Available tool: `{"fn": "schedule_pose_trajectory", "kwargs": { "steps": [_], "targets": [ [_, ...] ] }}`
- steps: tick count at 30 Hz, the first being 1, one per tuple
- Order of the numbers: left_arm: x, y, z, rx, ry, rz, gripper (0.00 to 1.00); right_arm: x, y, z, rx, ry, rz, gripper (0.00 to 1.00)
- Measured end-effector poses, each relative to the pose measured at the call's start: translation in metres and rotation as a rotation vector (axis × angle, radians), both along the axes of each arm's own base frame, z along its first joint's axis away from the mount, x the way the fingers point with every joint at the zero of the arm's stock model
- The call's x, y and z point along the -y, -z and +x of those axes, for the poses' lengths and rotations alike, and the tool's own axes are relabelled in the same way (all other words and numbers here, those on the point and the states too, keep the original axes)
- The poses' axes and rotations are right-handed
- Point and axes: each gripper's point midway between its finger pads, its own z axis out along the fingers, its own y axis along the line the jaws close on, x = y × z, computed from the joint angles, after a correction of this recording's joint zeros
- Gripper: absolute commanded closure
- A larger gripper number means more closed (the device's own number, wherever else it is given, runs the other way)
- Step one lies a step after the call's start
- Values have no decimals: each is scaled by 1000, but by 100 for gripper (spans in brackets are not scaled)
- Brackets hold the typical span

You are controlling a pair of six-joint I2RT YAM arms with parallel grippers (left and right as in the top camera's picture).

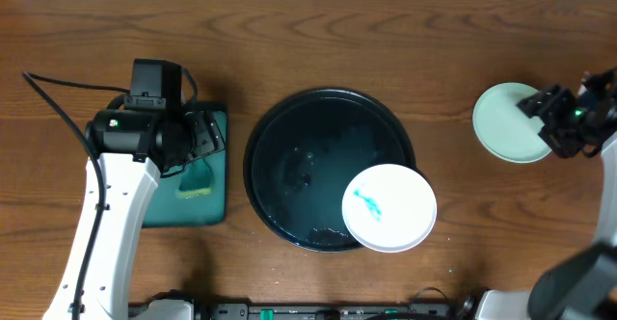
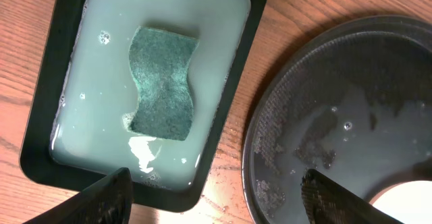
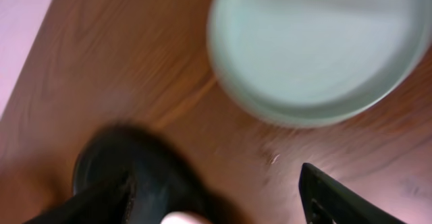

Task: Clean dirty plates on tray and stack at the side
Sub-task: 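Release the stacked plate and move right gripper to the white plate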

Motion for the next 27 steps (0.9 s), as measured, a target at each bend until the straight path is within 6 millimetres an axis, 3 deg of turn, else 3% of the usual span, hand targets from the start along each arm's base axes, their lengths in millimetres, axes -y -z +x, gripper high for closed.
{"fn": "schedule_pose_trajectory", "kwargs": {
  "steps": [1, 2, 5, 8, 11, 14, 22, 25, 27],
  "targets": [
    [0, 0, 0, 0, 0, 0, 20, -11, -8, -3, 9, -26, 5, 1],
    [0, 0, 0, 0, 0, 0, 20, -29, -16, -9, 14, -69, 23, 1],
    [0, 0, 0, 0, 0, 0, 20, -58, -21, -22, -22, -139, 79, 1],
    [0, 0, 0, 0, 0, 0, 20, -88, -17, -32, -69, -223, 120, 22],
    [0, 0, 0, 0, 0, 0, 20, -107, -11, -42, -121, -269, 137, 20],
    [0, 0, 0, 0, 0, 0, 20, -120, 8, -60, -219, -301, 115, 21],
    [0, 0, 0, 0, 0, 0, 20, -144, 68, -115, -466, -366, 45, 37],
    [0, 0, 0, 0, 0, 0, 20, -150, 80, -126, -501, -388, 35, 48],
    [0, 0, 0, 0, 0, 0, 20, -152, 86, -129, -507, -399, 27, 48]
  ]
}}
